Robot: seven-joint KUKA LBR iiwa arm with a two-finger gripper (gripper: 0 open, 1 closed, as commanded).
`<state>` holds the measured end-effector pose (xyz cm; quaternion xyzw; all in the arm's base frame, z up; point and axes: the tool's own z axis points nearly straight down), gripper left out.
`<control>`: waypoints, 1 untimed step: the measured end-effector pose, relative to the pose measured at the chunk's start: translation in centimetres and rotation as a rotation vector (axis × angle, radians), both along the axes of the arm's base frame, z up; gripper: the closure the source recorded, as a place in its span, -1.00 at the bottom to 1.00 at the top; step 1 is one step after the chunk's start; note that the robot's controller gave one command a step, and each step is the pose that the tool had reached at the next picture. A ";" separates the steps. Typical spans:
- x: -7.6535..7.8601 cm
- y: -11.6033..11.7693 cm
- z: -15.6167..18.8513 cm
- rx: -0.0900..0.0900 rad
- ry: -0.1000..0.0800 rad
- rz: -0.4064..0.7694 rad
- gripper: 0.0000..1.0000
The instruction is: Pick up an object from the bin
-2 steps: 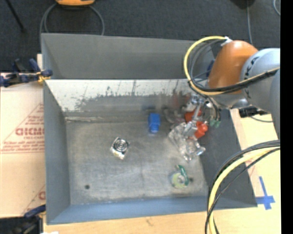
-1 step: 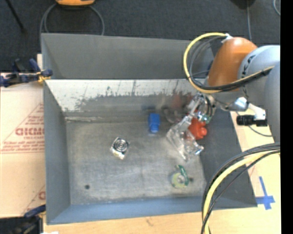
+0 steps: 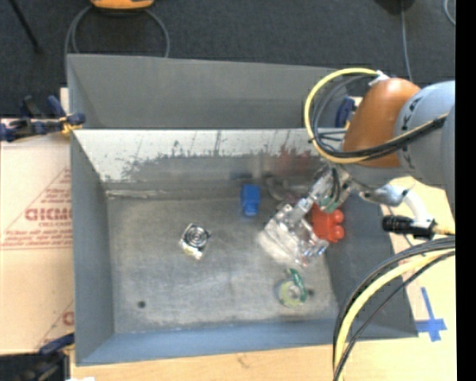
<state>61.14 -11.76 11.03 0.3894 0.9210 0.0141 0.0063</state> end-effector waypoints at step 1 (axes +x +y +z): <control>-3.1 2.9 -2.2 -0.009 0.016 -0.237 -1.00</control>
Offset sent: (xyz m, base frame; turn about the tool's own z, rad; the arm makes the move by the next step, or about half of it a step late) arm -0.0515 0.0486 -0.0403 0.3116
